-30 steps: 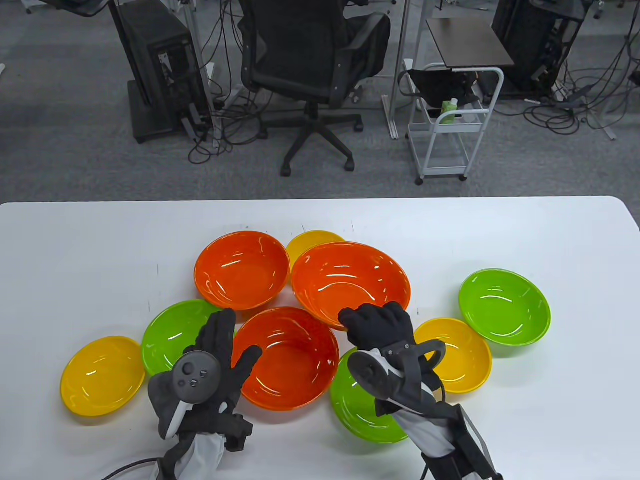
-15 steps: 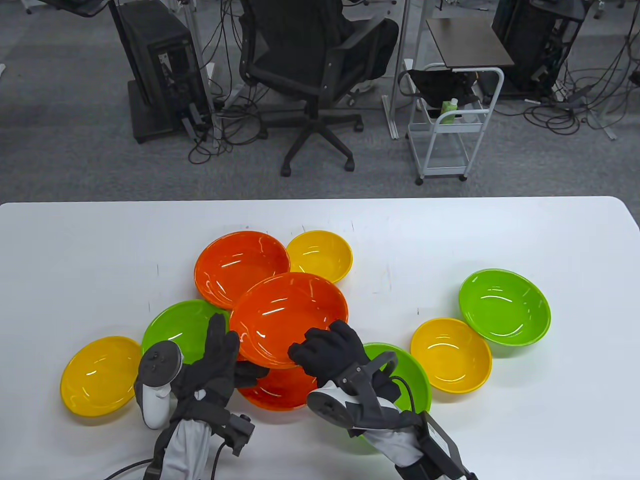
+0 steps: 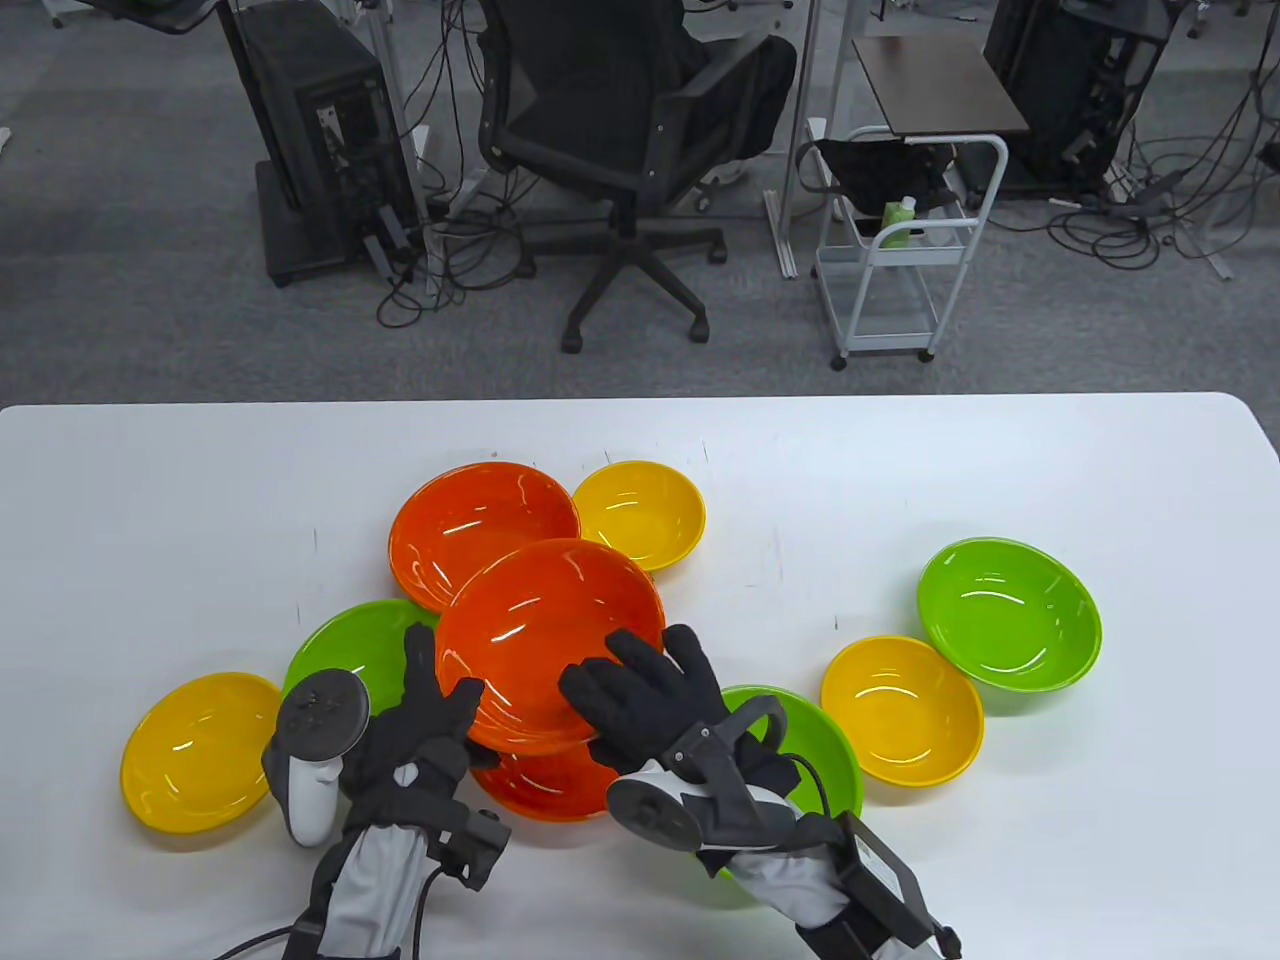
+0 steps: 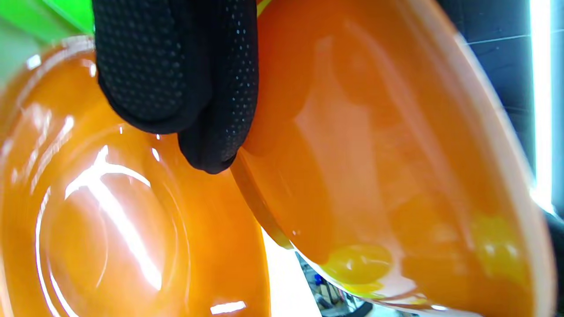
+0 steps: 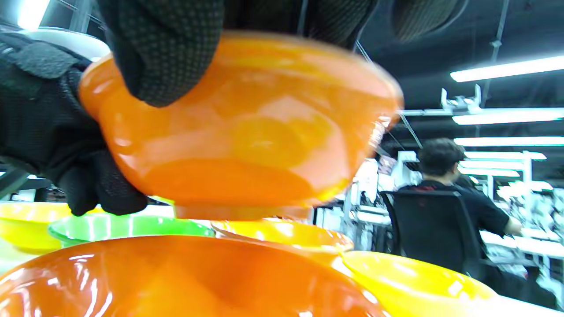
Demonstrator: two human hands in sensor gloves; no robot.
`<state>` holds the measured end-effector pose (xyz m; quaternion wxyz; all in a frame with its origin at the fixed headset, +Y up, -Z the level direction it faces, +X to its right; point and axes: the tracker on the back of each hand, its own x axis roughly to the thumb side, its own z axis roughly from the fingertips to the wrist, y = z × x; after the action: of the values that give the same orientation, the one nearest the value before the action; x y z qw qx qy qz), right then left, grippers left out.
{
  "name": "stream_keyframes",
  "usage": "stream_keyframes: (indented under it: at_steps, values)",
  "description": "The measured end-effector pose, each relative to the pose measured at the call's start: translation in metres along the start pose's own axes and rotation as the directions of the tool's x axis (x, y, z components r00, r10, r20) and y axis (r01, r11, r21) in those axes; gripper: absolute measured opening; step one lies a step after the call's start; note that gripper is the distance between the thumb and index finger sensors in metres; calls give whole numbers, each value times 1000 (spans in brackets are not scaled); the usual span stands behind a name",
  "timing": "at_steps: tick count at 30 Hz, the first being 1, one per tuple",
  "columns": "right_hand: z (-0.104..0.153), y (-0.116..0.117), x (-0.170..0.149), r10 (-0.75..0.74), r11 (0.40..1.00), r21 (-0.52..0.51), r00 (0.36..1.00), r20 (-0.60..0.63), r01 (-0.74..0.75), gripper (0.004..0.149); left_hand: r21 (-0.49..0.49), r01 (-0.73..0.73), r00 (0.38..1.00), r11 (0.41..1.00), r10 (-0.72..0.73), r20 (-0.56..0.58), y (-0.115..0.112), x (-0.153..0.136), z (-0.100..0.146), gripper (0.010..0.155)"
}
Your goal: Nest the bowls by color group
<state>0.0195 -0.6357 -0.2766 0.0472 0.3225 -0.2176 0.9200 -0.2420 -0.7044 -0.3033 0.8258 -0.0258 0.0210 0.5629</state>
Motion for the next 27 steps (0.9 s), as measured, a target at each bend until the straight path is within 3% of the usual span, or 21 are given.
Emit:
stream_keyframes:
  at_steps: [6,13,17,27]
  values:
    - [21,-14,-42,-40,999,26,981,-190,46,70,116,33,999,993,-37,27,18,3,9,72]
    - [58,-4,-93,72,982,190,922,-381,2,72,249,206,976,946,-217,18,34,4,17,65]
    - [72,8,-109,82,963,267,889,-451,46,75,234,283,957,930,-290,-5,30,1,13,63]
    - [87,26,-127,42,953,275,841,-539,128,79,148,415,909,898,-415,-32,8,-4,3,63]
